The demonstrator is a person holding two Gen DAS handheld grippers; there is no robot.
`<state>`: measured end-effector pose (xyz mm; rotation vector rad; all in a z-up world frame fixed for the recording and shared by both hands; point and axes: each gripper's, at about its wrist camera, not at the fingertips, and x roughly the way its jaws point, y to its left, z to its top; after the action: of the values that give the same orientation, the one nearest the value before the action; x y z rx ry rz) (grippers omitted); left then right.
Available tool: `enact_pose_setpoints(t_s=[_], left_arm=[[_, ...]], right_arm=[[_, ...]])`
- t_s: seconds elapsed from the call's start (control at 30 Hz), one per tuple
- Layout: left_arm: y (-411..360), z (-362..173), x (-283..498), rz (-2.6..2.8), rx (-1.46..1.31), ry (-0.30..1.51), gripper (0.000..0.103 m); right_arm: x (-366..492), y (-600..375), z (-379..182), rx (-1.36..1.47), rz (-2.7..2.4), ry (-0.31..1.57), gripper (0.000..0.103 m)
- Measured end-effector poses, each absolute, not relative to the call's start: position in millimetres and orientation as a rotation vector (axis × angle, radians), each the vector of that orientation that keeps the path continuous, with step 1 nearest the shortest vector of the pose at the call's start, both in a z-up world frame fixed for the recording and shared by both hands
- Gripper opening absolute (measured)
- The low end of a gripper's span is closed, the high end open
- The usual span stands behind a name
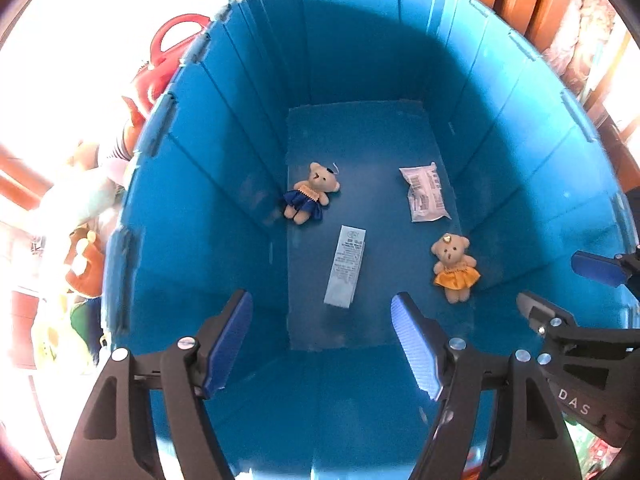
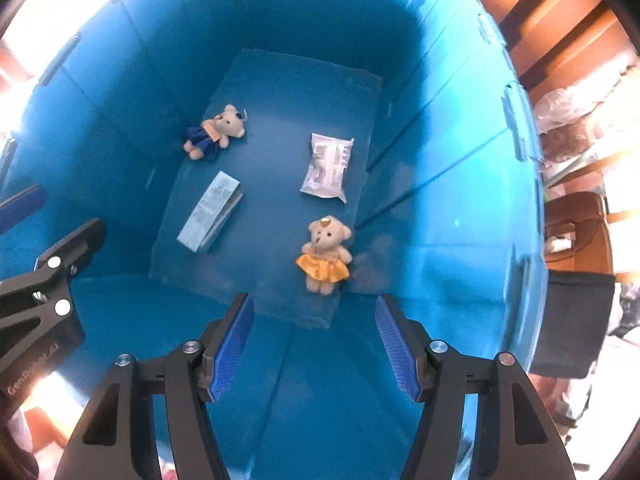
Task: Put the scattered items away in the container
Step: 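Lift both tools out of the crate and back toward the toy pile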
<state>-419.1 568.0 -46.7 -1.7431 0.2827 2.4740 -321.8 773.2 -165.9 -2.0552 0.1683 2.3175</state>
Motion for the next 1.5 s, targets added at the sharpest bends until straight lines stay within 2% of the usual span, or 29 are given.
enact_pose_setpoints(t_s=[0.3,0.63,0.97,1.13,1.3,1.5], left_arm=[[546,-13,-370,2.507,-1.641,0.278,0.072],[485,17,-293,2.529,-1.536,0.277,0.072],[405,-1,-206,2.517,-1.552,0.254,0.072],[360,-17,-162,2.576,-1.499,0.312,0.072],[313,-34,-130,2.625,-1.452,0.307,0.072],[255,-60,-102,2.721,-1.424,0.263,0.072]], right_arm=[[-280,754,-121,-1.956,2.352,0.153,0.063],[-213,699,-69,-1.829,2.400,0.193,0.063],[-144,614,-67,-1.794,2.448,0.247,0.064],[-114,567,-73,-1.787,2.545,0.289,0.064],[-91,527,-81,-1.747,2.631,0.294,0.071],[-82,489,-92,-1.687,2.733,0.297,0.072]])
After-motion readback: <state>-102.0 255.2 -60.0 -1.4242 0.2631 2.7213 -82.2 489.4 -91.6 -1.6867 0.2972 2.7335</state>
